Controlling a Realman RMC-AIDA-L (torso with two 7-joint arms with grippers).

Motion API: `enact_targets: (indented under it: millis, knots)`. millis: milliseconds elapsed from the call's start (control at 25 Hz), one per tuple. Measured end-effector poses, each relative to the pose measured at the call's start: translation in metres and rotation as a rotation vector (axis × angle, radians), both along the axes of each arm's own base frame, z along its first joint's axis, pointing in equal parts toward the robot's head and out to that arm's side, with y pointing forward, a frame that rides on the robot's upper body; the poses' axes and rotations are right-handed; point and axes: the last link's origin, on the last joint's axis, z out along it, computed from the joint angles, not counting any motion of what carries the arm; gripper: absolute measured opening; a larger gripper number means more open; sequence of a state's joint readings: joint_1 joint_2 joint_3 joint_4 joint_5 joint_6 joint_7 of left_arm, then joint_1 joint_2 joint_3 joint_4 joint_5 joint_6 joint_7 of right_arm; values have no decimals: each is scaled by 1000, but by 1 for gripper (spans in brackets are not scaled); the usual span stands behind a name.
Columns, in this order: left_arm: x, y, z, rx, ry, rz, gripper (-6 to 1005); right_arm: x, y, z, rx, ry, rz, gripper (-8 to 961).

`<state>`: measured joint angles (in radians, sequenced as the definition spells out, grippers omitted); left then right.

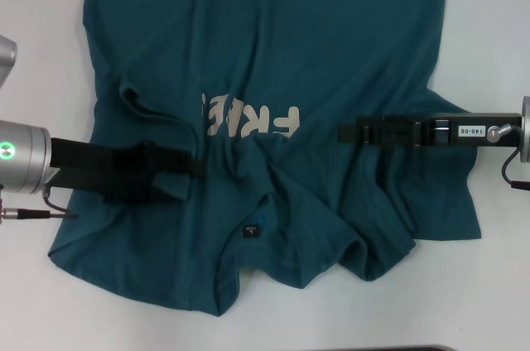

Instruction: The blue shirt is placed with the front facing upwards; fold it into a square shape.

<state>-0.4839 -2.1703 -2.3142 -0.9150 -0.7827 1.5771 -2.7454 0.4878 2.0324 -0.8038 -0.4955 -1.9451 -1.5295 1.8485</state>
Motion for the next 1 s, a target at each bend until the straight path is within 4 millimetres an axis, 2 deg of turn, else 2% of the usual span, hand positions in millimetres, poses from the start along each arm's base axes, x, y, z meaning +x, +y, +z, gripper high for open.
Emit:
enact_targets:
  millis: [520, 720, 960, 1000]
  knots:
    - [5, -2, 1, -4, -55, -6, 487, 1, 0, 1, 1, -3, -2, 941]
    - [3, -2, -1, -18, -49, 4, 252, 2, 0, 2, 1, -5, -3, 942]
    - [2, -3, -2, -22, -47, 11, 32, 3, -1, 2, 1, -5, -5, 942]
    - [1, -3, -3, -24, -48, 14, 26, 3, -1, 2, 1, -5, -5, 942]
